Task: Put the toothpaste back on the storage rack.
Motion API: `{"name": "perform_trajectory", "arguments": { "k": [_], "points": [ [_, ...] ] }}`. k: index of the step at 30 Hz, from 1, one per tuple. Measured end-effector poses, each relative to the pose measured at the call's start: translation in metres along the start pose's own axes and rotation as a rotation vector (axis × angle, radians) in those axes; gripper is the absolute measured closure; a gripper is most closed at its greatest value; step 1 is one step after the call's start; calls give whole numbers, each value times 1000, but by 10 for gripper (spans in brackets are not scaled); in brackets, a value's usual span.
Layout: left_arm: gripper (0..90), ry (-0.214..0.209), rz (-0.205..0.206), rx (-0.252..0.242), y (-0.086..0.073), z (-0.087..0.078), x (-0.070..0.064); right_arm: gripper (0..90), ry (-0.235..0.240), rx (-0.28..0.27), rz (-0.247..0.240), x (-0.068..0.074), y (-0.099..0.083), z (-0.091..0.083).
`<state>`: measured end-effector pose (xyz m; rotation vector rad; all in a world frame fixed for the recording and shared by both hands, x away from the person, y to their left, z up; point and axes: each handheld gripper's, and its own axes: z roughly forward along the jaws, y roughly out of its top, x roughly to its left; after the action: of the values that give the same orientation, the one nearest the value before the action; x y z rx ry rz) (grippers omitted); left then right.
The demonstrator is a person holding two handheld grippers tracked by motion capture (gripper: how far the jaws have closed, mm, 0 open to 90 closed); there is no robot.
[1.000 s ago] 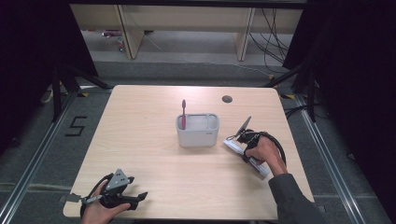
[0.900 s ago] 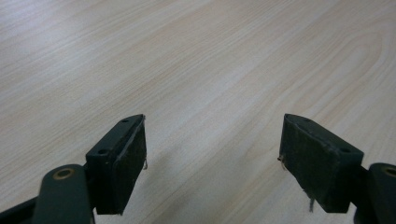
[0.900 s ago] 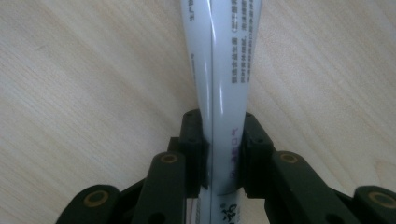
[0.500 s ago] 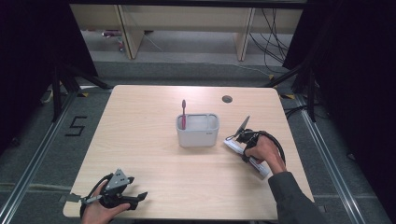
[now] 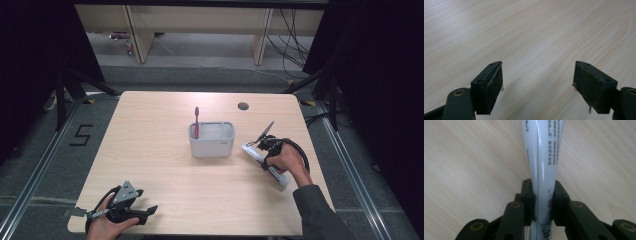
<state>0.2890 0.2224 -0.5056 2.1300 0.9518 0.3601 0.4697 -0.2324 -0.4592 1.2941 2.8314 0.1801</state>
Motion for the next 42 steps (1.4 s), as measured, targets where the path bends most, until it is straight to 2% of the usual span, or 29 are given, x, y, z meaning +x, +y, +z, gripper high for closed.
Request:
{"name": "perform_trajectory", "arguments": {
  "k": [1, 2, 4, 8, 9, 12, 13, 14, 19, 22, 23, 28, 29, 33, 34, 38, 40, 42],
  "points": [
    [234, 0, 0, 0, 0, 0, 0, 754, 3, 0, 18, 0, 0, -2],
    [234, 0, 1, 1, 0, 0, 0, 754, 0, -10, 13, -1, -1, -4],
    [234, 4, -1, 2, 0, 0, 0, 754, 11, -73, -10, -4, -2, -7],
    [234, 4, 0, 2, 0, 0, 0, 754, 8, -132, 16, -6, -3, -19],
    [233, 5, 5, 7, 0, 0, 1, 754, 10, -144, 38, -6, -4, -23],
    [234, -1, 2, 4, 0, 0, 1, 754, 3, -202, 26, -9, -5, -30],
    [234, 2, 5, 12, 0, -1, 1, 754, 0, -212, 21, -10, -5, -31],
    [234, 7, 9, 11, 0, -1, 1, 754, 2, -212, 41, -9, -5, -34],
    [234, 5, 9, 13, 0, -1, 1, 754, 3, -278, 42, -10, -5, -45],
    [234, 4, 4, 10, 0, -1, 1, 754, 8, -301, 67, -9, -5, -53],
    [234, 7, 8, 12, 0, -1, 1, 754, -3, -311, 52, -10, -4, -56],
    [234, 3, 7, 10, 0, -1, 2, 754, 10, -360, 62, -10, -3, -69],
    [234, 2, 8, 9, 0, -1, 2, 754, 6, -374, 51, -11, -3, -72],
    [234, 5, 9, 12, 0, -1, 1, 754, 14, -442, 69, -9, -2, -84],
    [234, 4, 11, 12, 0, -1, 1, 754, 16, -459, 51, -9, -1, -87],
    [234, 3, 10, 14, 0, -1, 2, 754, 32, -542, 48, -4, 2, -93],
    [234, 4, 9, 14, 0, -1, 2, 754, 14, -552, 22, 1, 5, -97],
    [234, 3, 5, 9, -1, 0, 2, 753, 31, -561, 30, 6, 7, -98]
  ]
}}
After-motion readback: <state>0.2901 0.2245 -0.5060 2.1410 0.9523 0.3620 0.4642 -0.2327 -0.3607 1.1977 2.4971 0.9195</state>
